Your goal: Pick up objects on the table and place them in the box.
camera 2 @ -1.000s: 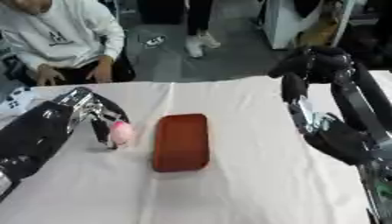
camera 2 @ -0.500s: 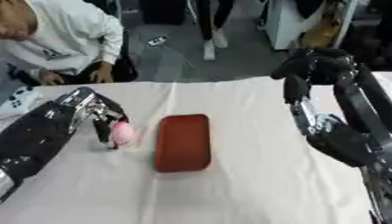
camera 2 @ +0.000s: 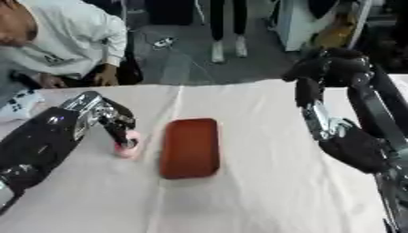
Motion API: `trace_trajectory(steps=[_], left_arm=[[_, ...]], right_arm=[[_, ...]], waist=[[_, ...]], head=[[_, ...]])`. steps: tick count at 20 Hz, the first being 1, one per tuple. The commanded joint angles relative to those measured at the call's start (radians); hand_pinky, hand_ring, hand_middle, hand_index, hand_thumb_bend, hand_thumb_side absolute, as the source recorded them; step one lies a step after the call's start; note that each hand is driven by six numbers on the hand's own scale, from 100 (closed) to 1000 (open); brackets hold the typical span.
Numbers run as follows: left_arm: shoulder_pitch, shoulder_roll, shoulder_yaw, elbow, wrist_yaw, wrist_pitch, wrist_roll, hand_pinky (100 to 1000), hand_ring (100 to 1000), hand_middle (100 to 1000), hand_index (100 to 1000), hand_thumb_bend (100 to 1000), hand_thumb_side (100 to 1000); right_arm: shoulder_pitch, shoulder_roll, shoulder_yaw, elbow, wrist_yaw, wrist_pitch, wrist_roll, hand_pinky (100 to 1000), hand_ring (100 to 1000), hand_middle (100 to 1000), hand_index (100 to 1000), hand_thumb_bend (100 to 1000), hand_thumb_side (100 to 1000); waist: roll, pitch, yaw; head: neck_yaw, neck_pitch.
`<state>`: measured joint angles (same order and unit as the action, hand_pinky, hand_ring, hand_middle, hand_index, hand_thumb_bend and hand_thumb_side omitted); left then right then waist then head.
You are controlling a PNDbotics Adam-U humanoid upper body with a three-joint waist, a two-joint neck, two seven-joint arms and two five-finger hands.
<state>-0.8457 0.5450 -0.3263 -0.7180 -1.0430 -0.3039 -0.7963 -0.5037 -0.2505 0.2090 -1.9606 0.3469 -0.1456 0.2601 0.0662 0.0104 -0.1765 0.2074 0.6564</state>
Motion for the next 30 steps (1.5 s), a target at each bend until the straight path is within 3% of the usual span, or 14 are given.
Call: trace_trajectory(steps=[1,9,30], left_arm=[[-0.014,0.032,-0.006,-0.026,-0.001,-0.108,-0.11,100,100,165,461,100,640],[-0.014,0.039,-0.004,-0.034,0.001,-0.124,-0.111,100,100,134,424,100,615],[-0.068,0.048,-0.025,-0.094,0.027,-0.1,-0.111,100,100,118,416,100,602]], right_arm=[[-0.016,-0.004,-0.004,-0.01,0.0,-0.001,-0.004,245,430,569,656,100,747],[-0.015,-0.005,-0.004,-0.009,0.001,-0.001,-0.004,244,431,569,656,100,748],[-0.01,-0.008,-0.004,-0.007,0.003,0.002,-0.001,245,433,570,656,100,749]], waist=[[-0.002,-0.01,0.0],[-0.002,-0.011,0.002],[0.001,-0.018,0.007]], head=[[0.015,-0.004],[0.017,-0.001],[0.019,0.003]])
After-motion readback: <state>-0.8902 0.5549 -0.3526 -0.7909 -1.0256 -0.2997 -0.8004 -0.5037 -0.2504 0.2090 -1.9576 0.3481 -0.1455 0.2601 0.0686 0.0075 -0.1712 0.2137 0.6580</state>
